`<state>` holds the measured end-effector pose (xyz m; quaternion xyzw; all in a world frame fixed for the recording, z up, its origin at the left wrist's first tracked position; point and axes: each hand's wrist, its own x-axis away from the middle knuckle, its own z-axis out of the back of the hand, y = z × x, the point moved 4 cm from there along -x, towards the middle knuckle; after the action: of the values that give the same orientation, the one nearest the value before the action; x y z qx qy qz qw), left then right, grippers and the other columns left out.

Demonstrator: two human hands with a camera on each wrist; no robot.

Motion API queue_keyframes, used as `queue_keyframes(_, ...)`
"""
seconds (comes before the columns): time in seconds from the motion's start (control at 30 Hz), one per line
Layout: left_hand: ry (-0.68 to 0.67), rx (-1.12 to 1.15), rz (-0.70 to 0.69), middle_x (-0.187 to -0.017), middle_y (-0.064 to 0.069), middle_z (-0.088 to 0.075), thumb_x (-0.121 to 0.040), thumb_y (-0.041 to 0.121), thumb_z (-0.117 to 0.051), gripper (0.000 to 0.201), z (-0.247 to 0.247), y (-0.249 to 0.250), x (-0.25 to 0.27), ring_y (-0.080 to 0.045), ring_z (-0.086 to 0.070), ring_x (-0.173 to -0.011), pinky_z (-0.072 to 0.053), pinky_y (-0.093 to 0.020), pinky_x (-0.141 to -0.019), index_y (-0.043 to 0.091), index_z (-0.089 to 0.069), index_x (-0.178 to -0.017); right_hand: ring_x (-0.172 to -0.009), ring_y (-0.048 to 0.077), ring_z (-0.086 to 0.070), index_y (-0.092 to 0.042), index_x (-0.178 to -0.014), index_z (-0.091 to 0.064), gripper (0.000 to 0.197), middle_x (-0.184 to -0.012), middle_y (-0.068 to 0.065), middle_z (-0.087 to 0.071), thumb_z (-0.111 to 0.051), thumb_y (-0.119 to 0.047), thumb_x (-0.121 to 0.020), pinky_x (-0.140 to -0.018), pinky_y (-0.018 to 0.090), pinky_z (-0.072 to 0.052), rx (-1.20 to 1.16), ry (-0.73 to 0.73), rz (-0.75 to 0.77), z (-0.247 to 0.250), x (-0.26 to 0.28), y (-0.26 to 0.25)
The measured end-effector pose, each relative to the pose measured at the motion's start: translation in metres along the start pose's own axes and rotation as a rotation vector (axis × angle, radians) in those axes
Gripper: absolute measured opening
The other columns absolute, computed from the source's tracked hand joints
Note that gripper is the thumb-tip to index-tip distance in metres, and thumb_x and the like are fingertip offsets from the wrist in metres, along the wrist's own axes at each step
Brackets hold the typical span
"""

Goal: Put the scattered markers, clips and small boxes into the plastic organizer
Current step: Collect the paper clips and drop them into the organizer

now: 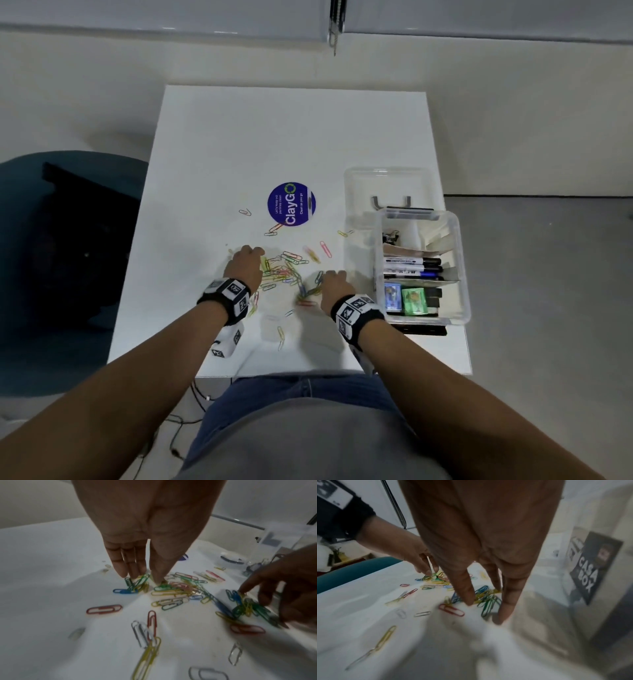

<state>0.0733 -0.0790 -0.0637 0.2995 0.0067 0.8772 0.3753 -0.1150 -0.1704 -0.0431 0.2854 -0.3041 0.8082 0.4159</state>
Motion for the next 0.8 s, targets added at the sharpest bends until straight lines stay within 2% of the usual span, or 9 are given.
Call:
queue_keyframes(0.07,0.025,-0.032,-0.018,-0.127,-0.015,-0.048,-0.088,0.008,-0.06,0.046,-0.004,0.0,-0.002,-0.033,-0.051,-0.116,-0.047,-0.044,-0.096,0.012,-0.048,-0.132,-0.117,0.035,-0.054,0.001,-0.138,-0.037,0.051,-0.137,0.021,-0.037,-0.051,-0.012,-0.091,-0.099,0.039,-0.047,-0.013,-0.04,0.062,-0.009,-0.005,-0.011)
queue_keyframes(0.13,0.054,-0.054,-0.024,-0.124,-0.014,-0.05,-0.088,0.01,-0.061,0.039,-0.005,0.004,-0.003,-0.032,-0.052,-0.113,-0.048,-0.043,-0.092,0.01,-0.05,-0.126,-0.118,0.036,-0.053,-0.004,-0.136,-0.041,0.048,-0.135,0.017,-0.039,-0.052,-0.015,-0.091,-0.1,0.043,-0.047,-0.053,-0.036,0.096,-0.01,-0.009,-0.02)
queue_keyframes(0.27,0.058,-0.046,-0.035,-0.12,-0.014,-0.053,-0.09,0.011,-0.055,0.027,-0.005,0.005,-0.005,-0.032,-0.053,-0.109,-0.047,-0.041,-0.088,0.009,-0.054,-0.116,-0.124,0.033,-0.046,-0.01,-0.141,-0.036,0.053,-0.14,0.016,-0.037,-0.048,-0.009,-0.09,-0.1,0.043,-0.046,-0.132,0.214,0.014,0.016,-0.024,-0.014)
queue_keyframes(0.37,0.056,0.028,-0.046,-0.122,-0.013,-0.052,-0.087,0.012,-0.058,0.035,-0.004,0.004,-0.004,-0.031,-0.053,-0.11,-0.047,-0.041,-0.09,0.012,-0.052,-0.122,-0.14,0.035,-0.029,-0.013,-0.149,-0.024,0.064,-0.156,0.016,-0.018,-0.05,-0.016,-0.091,-0.113,0.046,-0.032,-0.154,0.308,-0.049,0.038,-0.039,-0.004)
queue_keyframes(0.43,0.048,0.066,-0.056,-0.123,-0.012,-0.052,-0.084,0.019,-0.063,0.042,-0.004,0.007,-0.003,-0.031,-0.053,-0.112,-0.047,-0.042,-0.092,0.012,-0.051,-0.124,-0.146,0.035,-0.017,-0.012,-0.152,-0.016,0.069,-0.16,0.016,-0.006,-0.05,-0.023,-0.093,-0.118,0.047,-0.024,-0.146,0.288,-0.072,0.044,-0.05,0.001)
queue_keyframes(0.5,0.048,0.066,-0.06,-0.121,-0.012,-0.052,-0.082,0.028,-0.068,0.046,-0.007,0.01,-0.001,-0.031,-0.052,-0.111,-0.047,-0.042,-0.092,0.011,-0.052,-0.122,-0.148,0.034,-0.012,-0.009,-0.152,-0.014,0.071,-0.162,0.015,-0.002,-0.05,-0.028,-0.094,-0.119,0.046,-0.023,-0.145,0.234,-0.074,0.043,-0.058,0.0)
queue_keyframes(0.63,0.082,0.013,-0.047,-0.116,-0.012,-0.054,-0.082,0.031,-0.072,0.044,-0.011,0.013,-0.002,-0.032,-0.054,-0.108,-0.047,-0.042,-0.087,0.01,-0.052,-0.115,-0.147,0.031,-0.02,-0.006,-0.151,-0.019,0.069,-0.162,0.011,-0.007,-0.053,-0.021,-0.093,-0.118,0.043,-0.027,-0.062,0.161,0.055,0.023,-0.051,-0.017)
queue_keyframes(0.73,0.098,0.037,-0.049,-0.111,-0.012,-0.057,-0.08,0.021,-0.073,0.04,-0.007,0.012,-0.003,-0.032,-0.056,-0.102,-0.047,-0.042,-0.083,0.01,-0.049,-0.11,-0.145,0.034,-0.021,-0.009,-0.149,-0.024,0.071,-0.158,0.011,-0.018,-0.059,-0.018,-0.088,-0.116,0.047,-0.03,0.074,0.15,0.254,-0.005,-0.034,-0.031)
queue_keyframes(0.8,0.084,0.059,-0.06,-0.103,-0.012,-0.06,-0.081,0.013,-0.071,0.034,-0.004,0.009,-0.001,-0.032,-0.059,-0.095,-0.049,-0.041,-0.078,0.009,-0.047,-0.106,-0.139,0.033,-0.027,-0.013,-0.146,-0.03,0.073,-0.152,0.011,-0.026,-0.064,-0.015,-0.081,-0.11,0.047,-0.035,0.132,0.168,0.307,-0.018,-0.024,-0.032)
